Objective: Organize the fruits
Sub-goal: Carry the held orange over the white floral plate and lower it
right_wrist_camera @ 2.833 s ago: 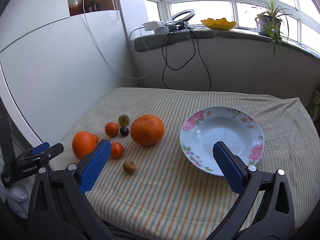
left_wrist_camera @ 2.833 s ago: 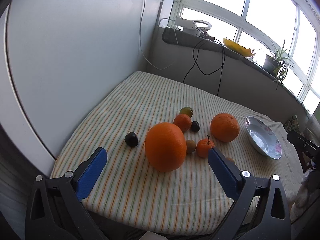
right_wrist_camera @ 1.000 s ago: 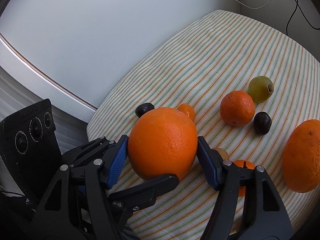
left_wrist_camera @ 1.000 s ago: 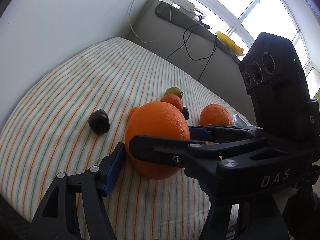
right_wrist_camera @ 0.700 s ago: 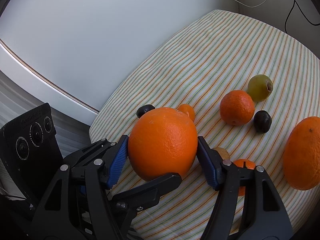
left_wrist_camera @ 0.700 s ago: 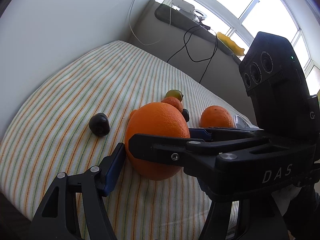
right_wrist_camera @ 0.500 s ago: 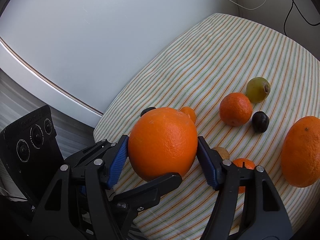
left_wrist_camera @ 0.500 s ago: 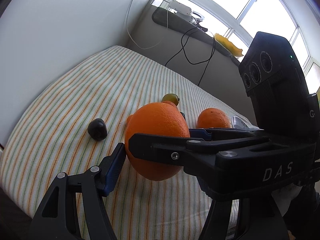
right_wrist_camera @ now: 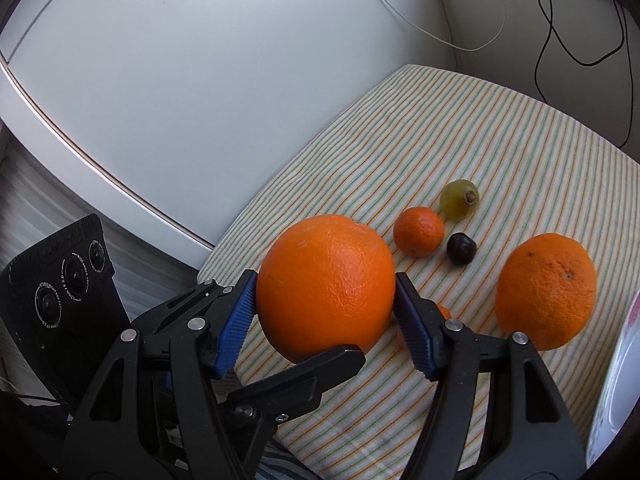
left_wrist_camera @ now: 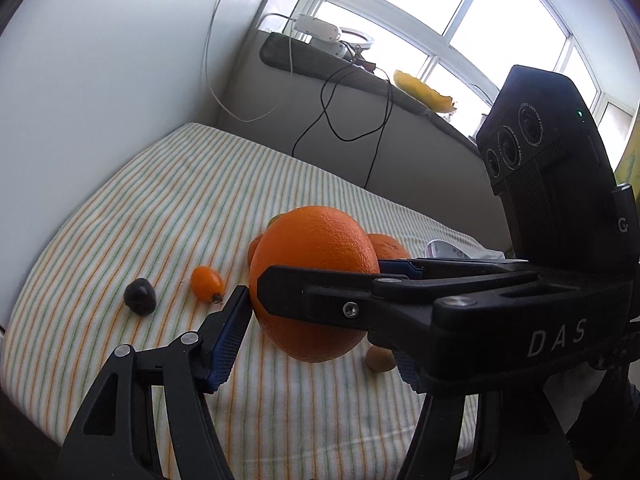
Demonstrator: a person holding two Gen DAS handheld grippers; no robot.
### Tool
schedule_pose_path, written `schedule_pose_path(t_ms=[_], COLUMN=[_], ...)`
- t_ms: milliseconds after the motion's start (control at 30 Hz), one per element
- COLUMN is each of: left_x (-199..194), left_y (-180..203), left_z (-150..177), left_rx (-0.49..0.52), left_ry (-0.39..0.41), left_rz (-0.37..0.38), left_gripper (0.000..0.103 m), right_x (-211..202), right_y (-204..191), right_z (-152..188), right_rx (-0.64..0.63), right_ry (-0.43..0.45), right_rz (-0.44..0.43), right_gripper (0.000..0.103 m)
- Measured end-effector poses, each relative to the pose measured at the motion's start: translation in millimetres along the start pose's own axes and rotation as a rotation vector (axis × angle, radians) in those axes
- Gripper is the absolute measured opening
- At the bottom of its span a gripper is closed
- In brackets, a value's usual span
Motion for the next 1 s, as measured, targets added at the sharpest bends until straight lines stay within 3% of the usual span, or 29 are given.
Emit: schedule_pose_path(t_ms=[300, 667, 1000], left_x=[13.6, 42.6, 70.6], left_y=[47.6, 120.1, 168.3], left_z=[-9.6, -10.6, -5.9], left_rx=[0.069, 0.138, 0.178], left_ry=[0.005, -0.015, -0.049], left_rz=[0.049, 0.134, 0.189], left_gripper=[0.064, 0.064, 0.064], right_x=[-46.3, -115.2, -152.9], right_y=[22.6, 68.4, 110.8], right_z=[0.3, 26.2, 36.6], right_rx=[0.042, 0.111, 0.169], right_ry=[0.069, 0.142, 0.179], right_rz=[0.035, 0.102, 0.142], right_gripper=[0.070, 0.070, 0.070])
Point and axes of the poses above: each gripper's, at about its wrist camera, not at the fingertips, and x roughly the way its jaws point, y to its right, z to its underside, the point moved 5 cm from there along x, roughly the way its jaws point, and after that the axes turned 7 degrees about -z, right-handed, at the moved point
